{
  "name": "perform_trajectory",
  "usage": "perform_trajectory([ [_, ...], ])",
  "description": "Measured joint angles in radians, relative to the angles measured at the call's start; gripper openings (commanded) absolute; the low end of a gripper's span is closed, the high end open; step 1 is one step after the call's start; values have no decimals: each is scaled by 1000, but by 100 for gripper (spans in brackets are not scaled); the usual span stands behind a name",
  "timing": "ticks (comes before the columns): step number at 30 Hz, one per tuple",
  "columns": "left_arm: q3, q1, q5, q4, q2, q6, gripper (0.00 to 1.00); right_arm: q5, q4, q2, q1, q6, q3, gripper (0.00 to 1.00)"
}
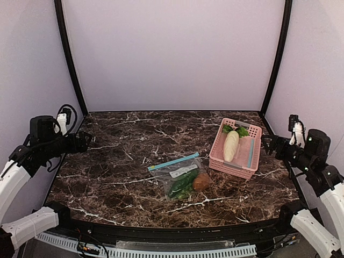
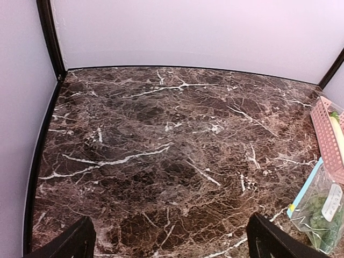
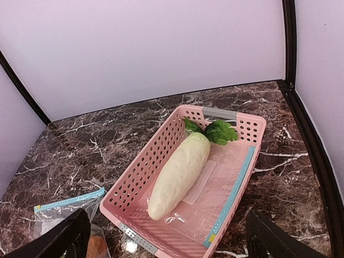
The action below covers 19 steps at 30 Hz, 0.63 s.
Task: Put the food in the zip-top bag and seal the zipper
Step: Reset both arms
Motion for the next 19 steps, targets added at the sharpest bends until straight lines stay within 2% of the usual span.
perform_trajectory([
  [7, -65, 0, -76, -2, -75, 22, 99, 40, 30, -125, 0, -15, -36, 99],
  [19, -78, 0, -97, -6, -84, 33, 99, 51, 51, -109, 0, -14, -60, 98],
])
